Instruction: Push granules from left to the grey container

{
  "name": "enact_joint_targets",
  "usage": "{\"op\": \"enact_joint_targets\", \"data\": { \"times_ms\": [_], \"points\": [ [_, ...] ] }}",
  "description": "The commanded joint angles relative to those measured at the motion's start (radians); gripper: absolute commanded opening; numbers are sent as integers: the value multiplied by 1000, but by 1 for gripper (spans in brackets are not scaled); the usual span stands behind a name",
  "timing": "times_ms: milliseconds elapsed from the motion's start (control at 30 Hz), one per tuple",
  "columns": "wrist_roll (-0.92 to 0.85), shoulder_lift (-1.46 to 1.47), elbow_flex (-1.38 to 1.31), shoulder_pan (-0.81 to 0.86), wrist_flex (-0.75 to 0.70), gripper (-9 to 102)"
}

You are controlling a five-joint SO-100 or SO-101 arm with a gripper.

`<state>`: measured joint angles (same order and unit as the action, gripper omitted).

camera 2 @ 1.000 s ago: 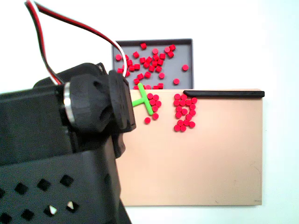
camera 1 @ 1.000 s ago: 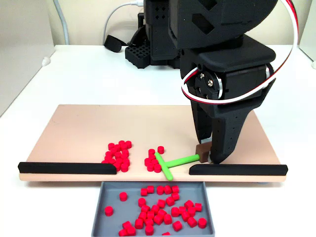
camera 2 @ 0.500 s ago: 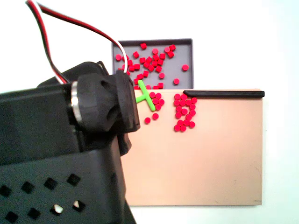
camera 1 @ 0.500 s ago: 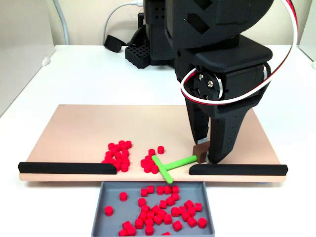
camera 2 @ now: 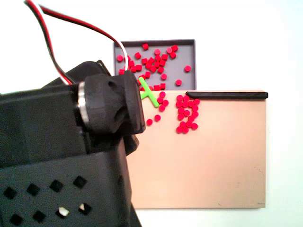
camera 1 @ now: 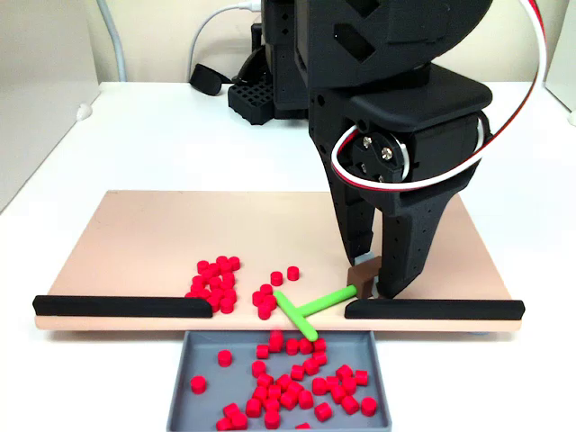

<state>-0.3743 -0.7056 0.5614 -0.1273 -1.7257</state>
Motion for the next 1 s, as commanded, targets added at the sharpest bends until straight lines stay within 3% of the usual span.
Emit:
{"op": "enact_joint_targets", "data": {
  "times_ms": [0,500,967],
  "points": [
    [-34,-78,-3,5,-5,0],
    [-63,-161,5,-9,-5,0],
    [-184,-603,437,-55,-5,0]
  ]
}}
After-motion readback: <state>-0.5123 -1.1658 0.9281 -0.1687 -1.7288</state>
